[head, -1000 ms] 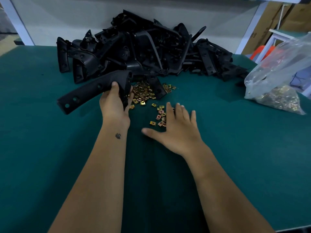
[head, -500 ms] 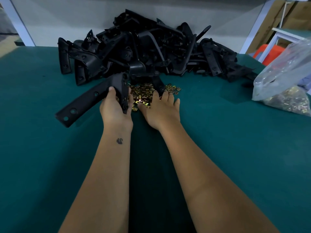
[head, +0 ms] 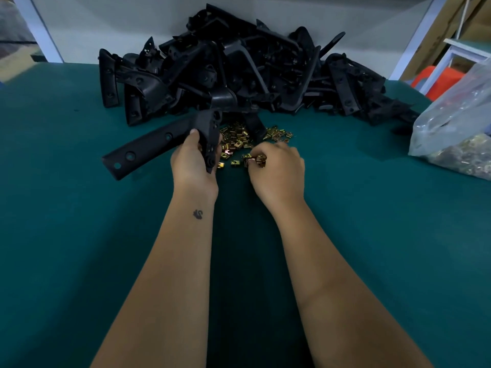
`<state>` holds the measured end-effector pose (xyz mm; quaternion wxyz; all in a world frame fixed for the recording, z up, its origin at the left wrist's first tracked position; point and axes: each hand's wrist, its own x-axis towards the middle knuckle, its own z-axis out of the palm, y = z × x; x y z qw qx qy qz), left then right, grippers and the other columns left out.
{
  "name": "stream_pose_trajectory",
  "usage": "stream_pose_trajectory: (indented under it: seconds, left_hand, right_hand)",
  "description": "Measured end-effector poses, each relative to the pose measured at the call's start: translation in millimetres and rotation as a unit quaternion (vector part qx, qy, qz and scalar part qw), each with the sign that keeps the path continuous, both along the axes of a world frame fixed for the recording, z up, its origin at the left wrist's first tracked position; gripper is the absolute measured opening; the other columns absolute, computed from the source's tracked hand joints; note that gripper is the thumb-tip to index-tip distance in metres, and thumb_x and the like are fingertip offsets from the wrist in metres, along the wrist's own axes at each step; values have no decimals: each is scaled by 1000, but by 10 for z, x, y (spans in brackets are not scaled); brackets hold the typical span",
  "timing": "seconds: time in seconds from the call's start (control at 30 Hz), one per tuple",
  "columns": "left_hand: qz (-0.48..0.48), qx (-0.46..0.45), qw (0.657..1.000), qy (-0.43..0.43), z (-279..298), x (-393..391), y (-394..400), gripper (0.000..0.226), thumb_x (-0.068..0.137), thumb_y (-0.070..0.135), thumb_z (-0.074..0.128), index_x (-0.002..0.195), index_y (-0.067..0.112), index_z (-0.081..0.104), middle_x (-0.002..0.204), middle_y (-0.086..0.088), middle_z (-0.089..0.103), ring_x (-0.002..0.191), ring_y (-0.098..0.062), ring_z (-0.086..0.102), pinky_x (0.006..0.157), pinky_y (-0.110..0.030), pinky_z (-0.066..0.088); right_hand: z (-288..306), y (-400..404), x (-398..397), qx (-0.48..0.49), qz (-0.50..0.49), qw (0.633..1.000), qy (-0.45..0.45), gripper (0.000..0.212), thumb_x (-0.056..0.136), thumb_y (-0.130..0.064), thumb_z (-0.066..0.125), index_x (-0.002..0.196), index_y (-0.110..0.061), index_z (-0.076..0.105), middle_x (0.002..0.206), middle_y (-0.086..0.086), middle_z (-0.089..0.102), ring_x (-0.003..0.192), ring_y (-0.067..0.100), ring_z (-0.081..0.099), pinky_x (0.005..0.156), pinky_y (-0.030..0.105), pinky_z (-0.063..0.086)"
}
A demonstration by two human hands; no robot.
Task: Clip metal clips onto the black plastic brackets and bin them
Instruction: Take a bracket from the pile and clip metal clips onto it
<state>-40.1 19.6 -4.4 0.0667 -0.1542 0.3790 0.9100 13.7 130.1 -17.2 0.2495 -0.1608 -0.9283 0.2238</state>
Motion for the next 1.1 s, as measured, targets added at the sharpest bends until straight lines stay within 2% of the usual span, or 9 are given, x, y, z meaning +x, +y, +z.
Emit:
stream_pose_trajectory:
  seconds: [0.13,0.23,0.33,0.43,0.53,0.67,0.8,1.0,1.1]
  left_hand:
    - [8,-84,996,23,1,13,42,19,100,21,54,110,10,65,105,-9,73,89,-17,70,78,-28,58]
    - [10,-137,989,54,34,54,96,12,100,20,53,96,18,64,111,-8,70,104,-23,68,97,-40,54]
    - [14,-148,987,62,52,78,118,12,101,20,52,94,20,62,107,-5,70,102,-21,67,92,-37,56]
    - [13,-132,989,61,29,49,116,20,102,18,50,115,10,63,116,-12,69,101,-23,69,92,-39,57]
    - [10,-87,995,58,29,41,99,28,103,16,44,127,7,55,114,-16,69,77,-19,73,73,-32,62]
    - [-1,-84,995,54,35,42,86,25,104,17,44,126,12,54,108,-9,68,64,-11,70,59,-23,56]
    - [-34,-99,991,78,23,62,104,18,95,10,62,112,11,55,87,1,66,62,-4,65,61,-19,53]
    - [-102,-111,984,99,3,76,119,15,90,6,66,97,13,55,72,3,60,58,-4,55,57,-19,50]
    - [-110,-67,989,72,20,69,123,10,93,10,64,95,10,55,71,2,59,54,-6,53,50,-19,47]
  right_hand:
    - [28,-21,20,-10,45,997,59,16,85,-8,59,90,-15,73,96,0,63,100,23,51,88,32,36]
    - [11,-25,-1,42,88,995,-1,27,89,-19,62,114,-18,72,115,4,58,115,27,43,96,34,34]
    - [-17,-31,-46,107,91,987,-74,31,94,-36,58,123,-26,67,130,3,49,124,27,32,95,32,23]
    - [-34,-24,-50,121,81,988,-57,27,95,-35,57,115,-21,68,123,2,51,120,26,35,92,32,25]
    - [-31,-24,-51,118,74,989,-50,21,95,-29,58,108,-16,66,118,1,54,116,24,39,90,31,27]
    - [18,-20,-37,-83,70,991,73,6,92,-14,63,95,-15,68,100,-3,65,102,15,55,88,27,42]
    - [99,-17,10,-348,80,921,152,14,90,-7,65,88,-20,68,84,-9,66,75,-7,59,60,6,44]
    - [133,-12,26,-444,92,877,161,22,91,-7,65,86,-27,72,90,-7,71,88,5,66,82,21,54]
    - [140,-5,26,-472,99,859,171,21,91,-5,66,88,-25,72,89,-5,72,85,9,68,80,23,55]
